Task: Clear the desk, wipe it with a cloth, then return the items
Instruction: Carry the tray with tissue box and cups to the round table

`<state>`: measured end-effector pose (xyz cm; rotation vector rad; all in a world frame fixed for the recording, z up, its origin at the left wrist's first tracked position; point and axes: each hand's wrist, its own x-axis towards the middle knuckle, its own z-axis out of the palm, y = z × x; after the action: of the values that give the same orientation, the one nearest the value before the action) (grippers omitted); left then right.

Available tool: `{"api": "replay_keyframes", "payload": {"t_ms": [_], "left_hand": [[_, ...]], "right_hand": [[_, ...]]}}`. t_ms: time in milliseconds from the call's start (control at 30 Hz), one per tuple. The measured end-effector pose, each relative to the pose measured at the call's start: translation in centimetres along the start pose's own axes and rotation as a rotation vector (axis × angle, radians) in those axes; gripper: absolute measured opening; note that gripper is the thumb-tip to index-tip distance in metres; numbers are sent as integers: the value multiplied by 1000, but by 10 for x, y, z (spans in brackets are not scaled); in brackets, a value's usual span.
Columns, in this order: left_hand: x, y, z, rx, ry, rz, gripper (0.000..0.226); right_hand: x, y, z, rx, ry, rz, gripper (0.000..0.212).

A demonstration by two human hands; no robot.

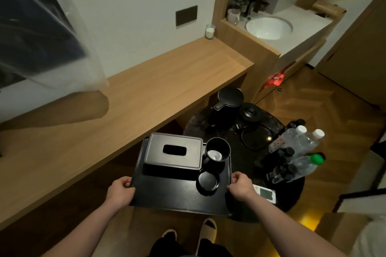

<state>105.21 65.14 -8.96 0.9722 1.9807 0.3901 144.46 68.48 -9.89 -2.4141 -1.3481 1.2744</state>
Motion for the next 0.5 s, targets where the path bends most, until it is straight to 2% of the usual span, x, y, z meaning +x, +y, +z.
{"api": "replay_keyframes", "payload": {"t_ms": [200,433,500], "left_hand": [[5,13,18,26,150,-78,29],[26,20,30,-3,158,-138,23],[34,22,34,-2,159,-153,23]], "right_hand": [[40,-11,-11,-84,-70,-88,11],[80,-23,-11,-111,-107,-70,12],[91,-26,-11,-114,-106,-71,7]]}}
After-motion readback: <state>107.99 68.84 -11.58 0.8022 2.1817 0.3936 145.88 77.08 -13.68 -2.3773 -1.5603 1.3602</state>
